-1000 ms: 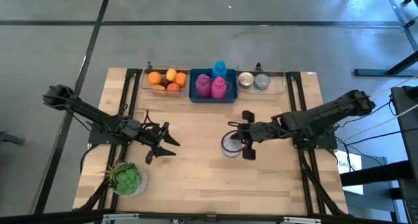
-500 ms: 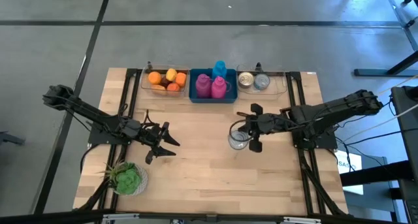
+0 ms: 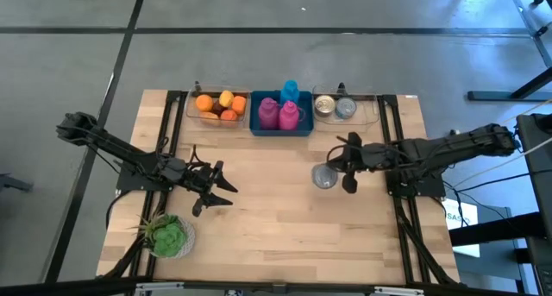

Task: Pick & Place Food Item
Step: Put the blue tuna can into the right transparent bin

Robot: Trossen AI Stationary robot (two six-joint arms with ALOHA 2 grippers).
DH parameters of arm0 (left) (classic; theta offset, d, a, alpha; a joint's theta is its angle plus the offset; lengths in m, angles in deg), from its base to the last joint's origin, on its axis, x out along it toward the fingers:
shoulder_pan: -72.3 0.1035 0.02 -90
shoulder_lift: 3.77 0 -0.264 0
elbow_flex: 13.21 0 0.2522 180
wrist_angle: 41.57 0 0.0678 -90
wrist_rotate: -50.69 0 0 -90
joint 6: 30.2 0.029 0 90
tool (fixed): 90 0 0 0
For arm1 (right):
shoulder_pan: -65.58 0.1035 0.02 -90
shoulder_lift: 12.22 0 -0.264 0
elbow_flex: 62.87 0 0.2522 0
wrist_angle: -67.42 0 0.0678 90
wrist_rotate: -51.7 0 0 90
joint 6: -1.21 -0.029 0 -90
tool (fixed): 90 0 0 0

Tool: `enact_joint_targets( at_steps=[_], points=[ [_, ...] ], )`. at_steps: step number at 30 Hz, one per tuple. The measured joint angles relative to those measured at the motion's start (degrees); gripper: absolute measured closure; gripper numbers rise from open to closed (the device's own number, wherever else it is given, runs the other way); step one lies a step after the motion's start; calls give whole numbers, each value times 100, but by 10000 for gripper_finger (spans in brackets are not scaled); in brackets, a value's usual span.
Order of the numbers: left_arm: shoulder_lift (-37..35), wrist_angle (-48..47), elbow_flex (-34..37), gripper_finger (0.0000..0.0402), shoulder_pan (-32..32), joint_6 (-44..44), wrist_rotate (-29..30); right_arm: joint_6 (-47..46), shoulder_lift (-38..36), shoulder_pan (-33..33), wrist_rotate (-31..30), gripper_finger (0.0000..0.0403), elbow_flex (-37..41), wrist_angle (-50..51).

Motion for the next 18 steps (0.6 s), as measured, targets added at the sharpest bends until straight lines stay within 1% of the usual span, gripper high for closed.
enact_joint_targets(
  at_steps=[9,11,14,18],
  points=[
    [0,0,0,204,4,-2,14,117,-736,-699,-30,403,386,7],
    [0,-3,0,203,4,0,15,209,-848,-943,-171,403,387,-2],
    [0,-3,0,201,4,0,13,325,-906,-1333,-242,403,387,-37],
    [0,-5,0,203,4,0,13,458,-915,-1903,-68,403,387,-73]
  ],
)
